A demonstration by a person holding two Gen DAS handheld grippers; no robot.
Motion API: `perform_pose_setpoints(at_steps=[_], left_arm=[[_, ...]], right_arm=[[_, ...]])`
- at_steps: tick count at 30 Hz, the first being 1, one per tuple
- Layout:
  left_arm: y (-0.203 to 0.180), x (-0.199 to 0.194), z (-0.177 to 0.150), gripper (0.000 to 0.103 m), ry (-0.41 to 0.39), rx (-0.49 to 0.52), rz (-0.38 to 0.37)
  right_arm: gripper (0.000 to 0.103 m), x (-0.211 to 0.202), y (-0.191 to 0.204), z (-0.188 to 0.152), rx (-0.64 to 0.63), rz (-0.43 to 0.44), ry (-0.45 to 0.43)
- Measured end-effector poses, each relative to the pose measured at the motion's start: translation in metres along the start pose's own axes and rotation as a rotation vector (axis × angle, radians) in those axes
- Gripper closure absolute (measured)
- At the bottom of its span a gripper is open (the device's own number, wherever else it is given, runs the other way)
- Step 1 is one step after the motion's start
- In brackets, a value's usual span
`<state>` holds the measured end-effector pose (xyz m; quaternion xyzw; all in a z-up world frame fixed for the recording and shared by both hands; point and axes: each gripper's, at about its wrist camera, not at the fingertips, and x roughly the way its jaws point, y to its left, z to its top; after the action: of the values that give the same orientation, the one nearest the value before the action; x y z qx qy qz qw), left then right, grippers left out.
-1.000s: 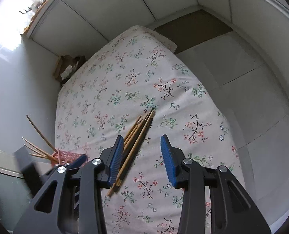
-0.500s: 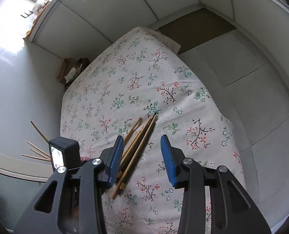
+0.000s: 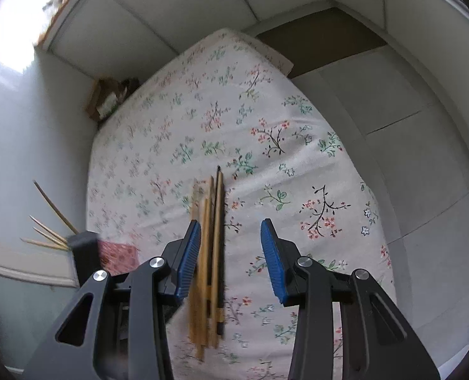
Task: Organize utensils
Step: 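Grasp a wooden chopstick from the pile with the left tool and lift it, then hold the chopstick upright with the left tool while the right tool grasps a chopstick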
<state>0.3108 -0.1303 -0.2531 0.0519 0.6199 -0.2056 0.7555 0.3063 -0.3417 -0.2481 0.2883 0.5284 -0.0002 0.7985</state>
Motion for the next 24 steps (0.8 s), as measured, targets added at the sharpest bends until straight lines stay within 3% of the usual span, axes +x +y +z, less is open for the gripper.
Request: perform_pose_setpoints(at_steps=[3, 7, 15, 24], left_arm=[[0.001, -0.018, -0.005, 0.097, -0.055, -0.022, -0.013], [0.007, -0.053, -0.012, 0.097, -0.152, -0.045, -0.060], [0.015, -0.134, -0.028, 0.096, -0.373, -0.031, -0.156], [0.016, -0.164, -0.038, 0.096, -0.450, 0.007, -0.199]], right_arm=[[0.067, 0.016, 0.002, 0.000, -0.039, -0.014, 0.042], [0.081, 0.039, 0.010, -0.003, -0.092, -0.012, 0.107], [0.082, 0.090, 0.028, -0.013, -0.163, -0.076, 0.211], [0.092, 0.112, 0.049, -0.017, -0.227, -0.107, 0.218]])
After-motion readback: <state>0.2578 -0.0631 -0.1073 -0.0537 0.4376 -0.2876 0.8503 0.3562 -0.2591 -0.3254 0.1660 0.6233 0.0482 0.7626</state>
